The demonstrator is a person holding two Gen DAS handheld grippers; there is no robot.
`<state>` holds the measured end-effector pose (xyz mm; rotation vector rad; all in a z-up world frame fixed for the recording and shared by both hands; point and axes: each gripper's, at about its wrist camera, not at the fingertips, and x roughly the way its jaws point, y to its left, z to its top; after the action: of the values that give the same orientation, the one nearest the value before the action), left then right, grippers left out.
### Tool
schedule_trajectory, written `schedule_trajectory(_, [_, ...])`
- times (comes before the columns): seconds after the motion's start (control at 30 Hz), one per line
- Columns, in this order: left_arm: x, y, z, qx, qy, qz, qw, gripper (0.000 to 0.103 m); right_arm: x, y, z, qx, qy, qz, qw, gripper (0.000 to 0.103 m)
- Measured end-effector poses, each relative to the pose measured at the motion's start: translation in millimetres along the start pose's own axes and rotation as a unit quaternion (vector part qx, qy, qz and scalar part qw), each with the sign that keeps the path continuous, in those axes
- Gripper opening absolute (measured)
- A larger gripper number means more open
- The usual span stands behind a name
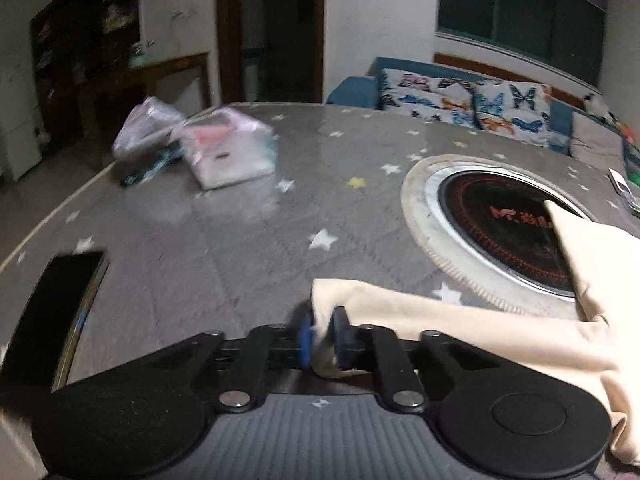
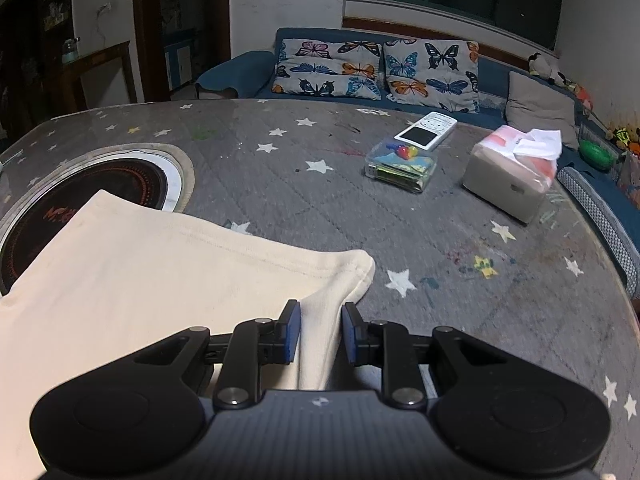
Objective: Fold clothes
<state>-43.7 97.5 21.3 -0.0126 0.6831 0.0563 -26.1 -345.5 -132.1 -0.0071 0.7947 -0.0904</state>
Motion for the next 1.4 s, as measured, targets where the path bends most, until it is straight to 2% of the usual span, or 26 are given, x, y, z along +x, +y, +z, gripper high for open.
schedule_trajectory(0.2, [9.7,7.4,20.8,0.008,-0.03,0.024,0.9992,0.009,15.1,15.3,15.4,-0.021,-0.001,0.002,1.0,0.022])
schedule_trajectory(0.4, [29.2,17.7,22.8,0.006,-0.007,0.039,0.9992,0.01,33.6,30.1,33.8,-0.04,-0.005,0.007,0.999,0.022])
schedule_trajectory(0.53, [35.0,21.6,22.1,0.005,-0.001,0.058,0.9983,0.028,24.6,30.2,38.8,-0.045,-0.01,0.008,0.999,0.023])
schedule_trajectory(0.6, [31.0,24.5,24.8,-0.001,-0.006,0.069,0.9976,0.027,16.1,28.9,39.5,-0.046,-0.015,0.009,0.999,0.024])
schedule_trajectory(0.67, [23.9,25.0,27.6,-0.01,-0.011,0.064,0.9978,0.027,4.6,28.1,37.5,-0.05,-0.019,0.013,0.998,0.024])
schedule_trajectory(0.77, [5.8,11.9,32.5,-0.006,-0.035,0.031,0.9989,0.027,-23.1,28.1,24.8,-0.068,-0.022,0.027,0.997,0.027])
schedule_trajectory(0.9, [-11.8,-23.6,32.8,0.012,-0.041,-0.051,0.9978,0.027,-61.5,28.2,0.8,-0.088,-0.027,0.044,0.995,0.027])
schedule_trajectory(1.07, [-18.0,-87.6,21.9,0.049,-0.022,-0.15,0.9872,0.027,-96.5,31.9,-37.4,-0.103,-0.02,0.064,0.992,0.027])
schedule_trajectory(1.23, [-14.7,-142.1,4.8,0.098,-0.003,-0.198,0.9752,0.028,-105.4,34.9,-63.6,-0.107,-0.019,0.063,0.992,0.027])
schedule_trajectory(1.4, [-6.5,-165.4,-11.0,0.123,0.018,-0.208,0.9702,0.028,-90.1,26.2,-77.0,-0.075,-0.014,0.05,0.996,0.026])
